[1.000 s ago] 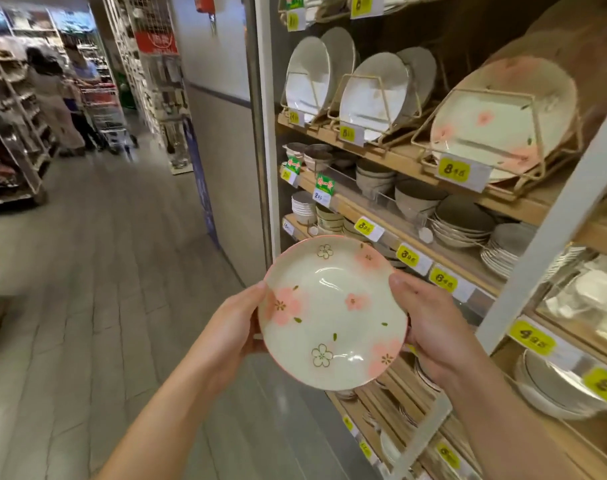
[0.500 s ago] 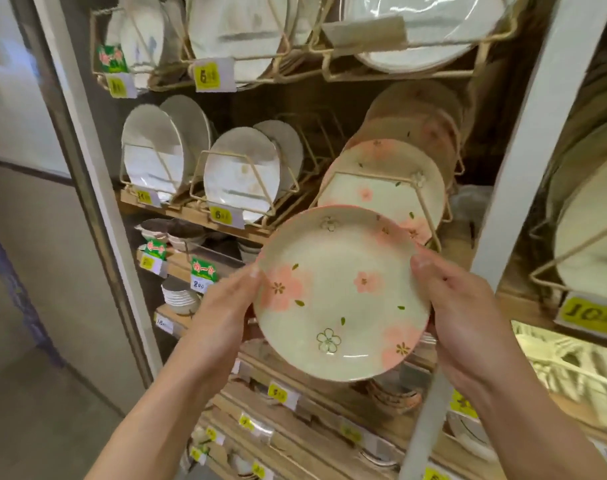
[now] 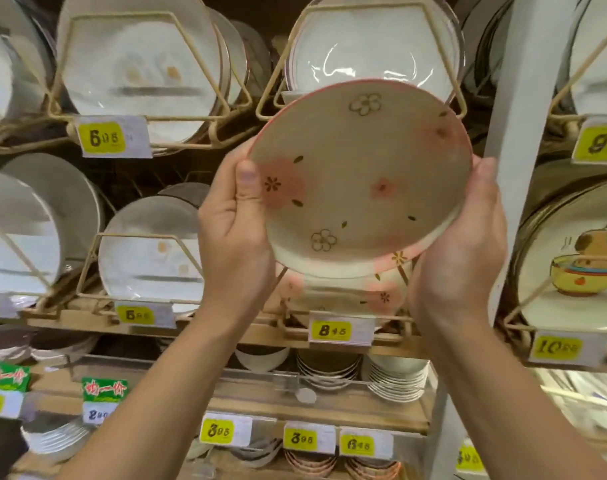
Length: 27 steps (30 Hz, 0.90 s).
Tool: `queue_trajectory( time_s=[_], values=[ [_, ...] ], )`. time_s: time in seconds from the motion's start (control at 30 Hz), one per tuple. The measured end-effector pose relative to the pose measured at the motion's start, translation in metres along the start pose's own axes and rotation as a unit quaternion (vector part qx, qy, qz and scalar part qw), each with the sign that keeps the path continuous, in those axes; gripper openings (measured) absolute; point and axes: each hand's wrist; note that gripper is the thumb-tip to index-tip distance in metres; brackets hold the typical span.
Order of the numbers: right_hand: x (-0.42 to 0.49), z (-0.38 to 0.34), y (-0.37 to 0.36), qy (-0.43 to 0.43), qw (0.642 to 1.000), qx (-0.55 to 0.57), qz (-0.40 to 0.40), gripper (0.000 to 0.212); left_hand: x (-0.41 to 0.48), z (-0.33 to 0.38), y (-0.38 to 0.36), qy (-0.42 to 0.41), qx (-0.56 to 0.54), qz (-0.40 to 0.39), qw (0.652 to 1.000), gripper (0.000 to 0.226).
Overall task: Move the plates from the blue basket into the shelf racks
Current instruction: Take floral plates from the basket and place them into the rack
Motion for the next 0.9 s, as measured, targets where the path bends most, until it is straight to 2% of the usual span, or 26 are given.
queue_trajectory(
  time_s=[0.1, 0.27, 0.47, 0.63, 0.77, 0.9],
  values=[
    [0.008, 0.006, -0.008, 0.048, 0.999, -0.001, 0.005, 0.037, 0.008, -0.016, -0.013, -0.055, -0.036, 0.000, 0.998, 0.029],
    [0.013, 0.021, -0.005, 0.086, 0.996, -0.001, -0.002, 0.039, 0.011, -0.034, -0.017, -0.092, -0.062, -0.039, 0.993, 0.031],
    [0.023, 0.023, -0.006, 0.109, 0.993, -0.038, -0.019, 0.035, 0.028, -0.042, -0.019, -0.150, -0.042, -0.076, 0.985, 0.030],
    [0.018, 0.047, 0.012, 0.035, 0.987, -0.145, -0.056, 0.032, 0.008, -0.068, -0.011, -0.049, 0.026, -0.101, 0.993, 0.029],
    [0.011, 0.062, 0.020, -0.019, 0.965, -0.244, -0.094, 0.036, 0.002, -0.080, -0.005, 0.023, 0.076, -0.131, 0.988, 0.025],
    [0.006, 0.068, 0.027, -0.029, 0.945, -0.311, -0.098, 0.046, -0.002, -0.087, -0.001, 0.097, 0.087, -0.195, 0.972, 0.040]
  ],
)
Point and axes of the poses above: each hand's wrist, its own x-axis towards the middle knuckle, its own y-axis out of the back of the hand, z = x × y
